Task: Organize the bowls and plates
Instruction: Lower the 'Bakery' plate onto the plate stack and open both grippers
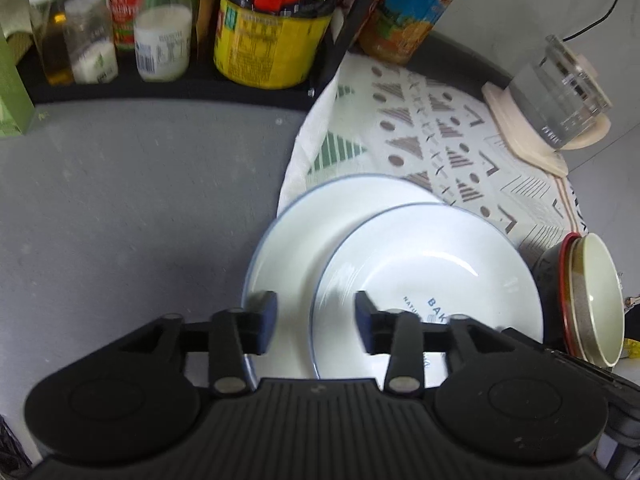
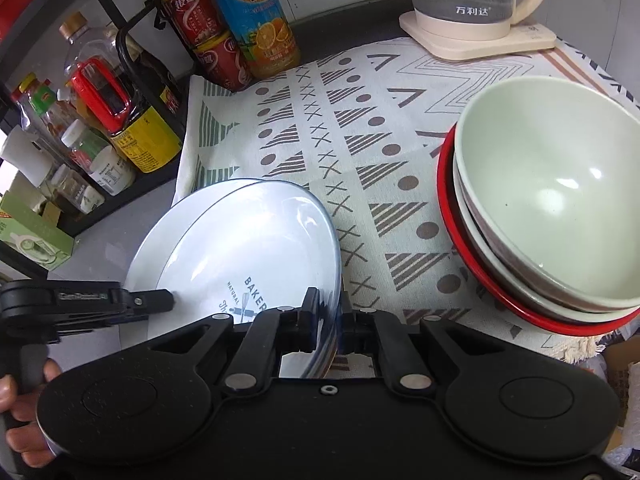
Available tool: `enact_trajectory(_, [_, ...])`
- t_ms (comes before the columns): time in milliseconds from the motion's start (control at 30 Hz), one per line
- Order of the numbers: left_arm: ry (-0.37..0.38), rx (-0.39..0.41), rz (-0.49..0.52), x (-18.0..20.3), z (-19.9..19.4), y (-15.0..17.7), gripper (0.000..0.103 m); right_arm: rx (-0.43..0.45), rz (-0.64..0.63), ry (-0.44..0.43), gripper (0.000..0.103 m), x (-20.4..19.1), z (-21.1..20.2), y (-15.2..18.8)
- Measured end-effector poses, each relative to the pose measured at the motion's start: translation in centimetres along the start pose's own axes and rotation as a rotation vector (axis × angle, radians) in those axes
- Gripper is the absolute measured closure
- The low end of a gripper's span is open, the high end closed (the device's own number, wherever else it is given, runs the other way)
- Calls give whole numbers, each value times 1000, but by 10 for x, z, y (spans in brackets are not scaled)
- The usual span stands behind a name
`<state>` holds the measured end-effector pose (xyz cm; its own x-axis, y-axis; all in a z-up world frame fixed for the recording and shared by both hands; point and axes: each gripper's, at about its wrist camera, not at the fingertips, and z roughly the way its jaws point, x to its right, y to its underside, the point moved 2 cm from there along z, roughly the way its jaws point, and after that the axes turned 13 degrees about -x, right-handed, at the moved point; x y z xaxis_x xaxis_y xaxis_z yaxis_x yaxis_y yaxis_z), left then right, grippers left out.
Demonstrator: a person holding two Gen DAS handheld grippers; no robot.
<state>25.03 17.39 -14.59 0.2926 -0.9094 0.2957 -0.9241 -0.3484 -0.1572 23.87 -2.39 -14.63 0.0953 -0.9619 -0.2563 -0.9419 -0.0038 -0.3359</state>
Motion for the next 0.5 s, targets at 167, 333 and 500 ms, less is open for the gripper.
enact_trajectory(167, [-20,46,-2,-2,-14,1,42,11,-37,56,94,-10,-3,3])
enact_trajectory(333, [-32,44,-18,-10,-13,2,40,6,-40,112,90,-14,0,7])
enact_trajectory(500, [-48,29,-19,-18,-3,7,40,7,-30,124,88,-13,5,10])
